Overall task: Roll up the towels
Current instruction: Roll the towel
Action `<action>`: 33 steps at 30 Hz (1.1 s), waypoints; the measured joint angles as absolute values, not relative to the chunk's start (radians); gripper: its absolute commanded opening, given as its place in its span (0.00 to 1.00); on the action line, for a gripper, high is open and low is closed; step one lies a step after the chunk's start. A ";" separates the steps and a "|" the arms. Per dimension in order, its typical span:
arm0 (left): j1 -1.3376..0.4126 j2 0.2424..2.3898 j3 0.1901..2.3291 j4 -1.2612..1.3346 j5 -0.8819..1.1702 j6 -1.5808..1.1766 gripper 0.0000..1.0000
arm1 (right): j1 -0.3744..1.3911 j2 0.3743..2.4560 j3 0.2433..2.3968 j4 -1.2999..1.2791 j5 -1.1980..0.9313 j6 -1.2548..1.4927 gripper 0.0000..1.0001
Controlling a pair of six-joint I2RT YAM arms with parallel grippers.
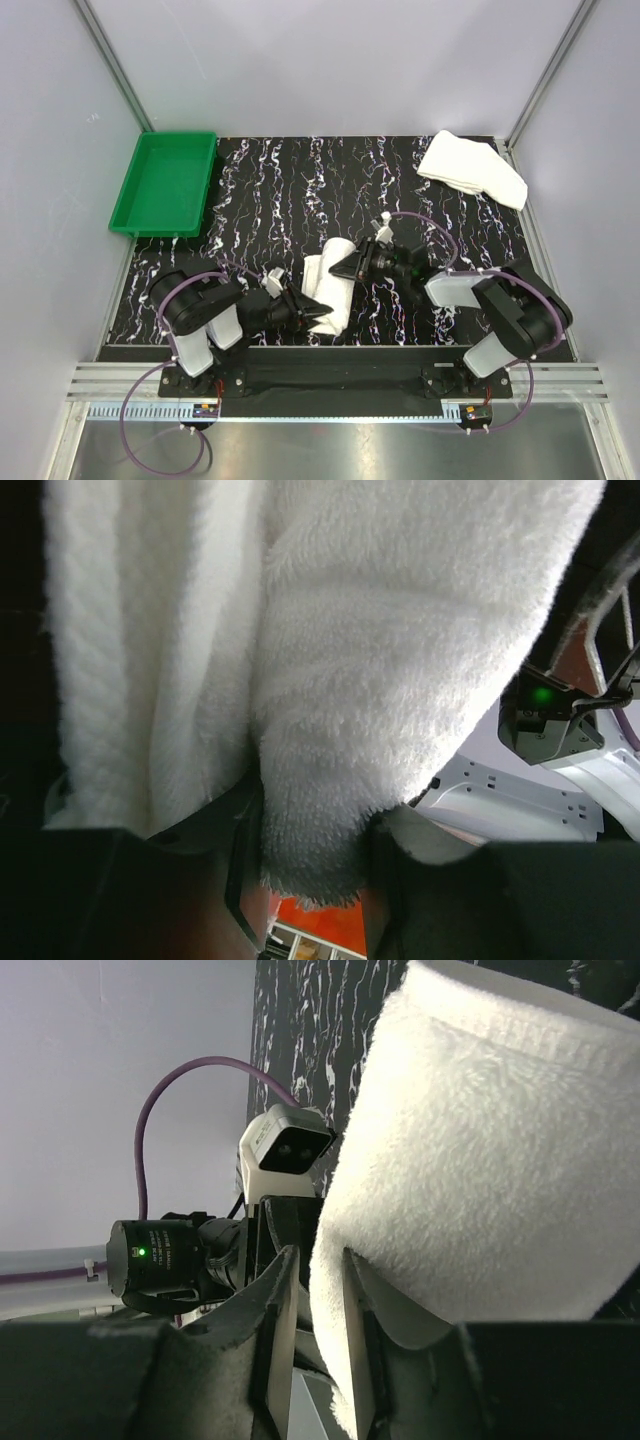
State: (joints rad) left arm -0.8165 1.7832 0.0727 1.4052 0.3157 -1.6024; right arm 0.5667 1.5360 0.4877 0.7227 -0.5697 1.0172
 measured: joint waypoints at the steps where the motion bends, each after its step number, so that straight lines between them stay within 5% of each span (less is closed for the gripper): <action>1: -0.816 1.790 0.072 1.409 0.314 -1.606 0.00 | 0.578 1.563 0.499 0.739 -0.570 1.019 0.30; 3: -0.815 1.806 0.070 1.416 0.313 -1.615 0.00 | 0.600 1.618 0.519 0.781 -0.570 1.028 0.28; 6: -0.815 1.837 0.069 1.433 0.315 -1.622 0.27 | 0.640 1.712 0.545 0.863 -0.567 1.053 0.27; 13: -0.815 1.849 0.067 1.445 0.326 -1.607 0.72 | 0.696 1.811 0.583 0.984 -0.558 1.087 0.26; 15: -0.816 1.815 0.066 1.443 0.327 -1.587 0.97 | 0.703 1.825 0.587 1.003 -0.558 1.090 0.26; 22: -0.818 1.542 0.054 1.214 0.315 -1.497 0.99 | 0.722 1.856 0.605 1.028 -0.561 1.102 0.25; 28: -0.871 0.979 0.134 0.396 0.133 -1.278 0.99 | 0.733 1.872 0.618 1.027 -0.561 1.105 0.25; 33: -0.886 0.813 0.356 -0.114 -0.051 -1.116 0.99 | 0.737 1.887 0.636 1.024 -0.561 1.105 0.25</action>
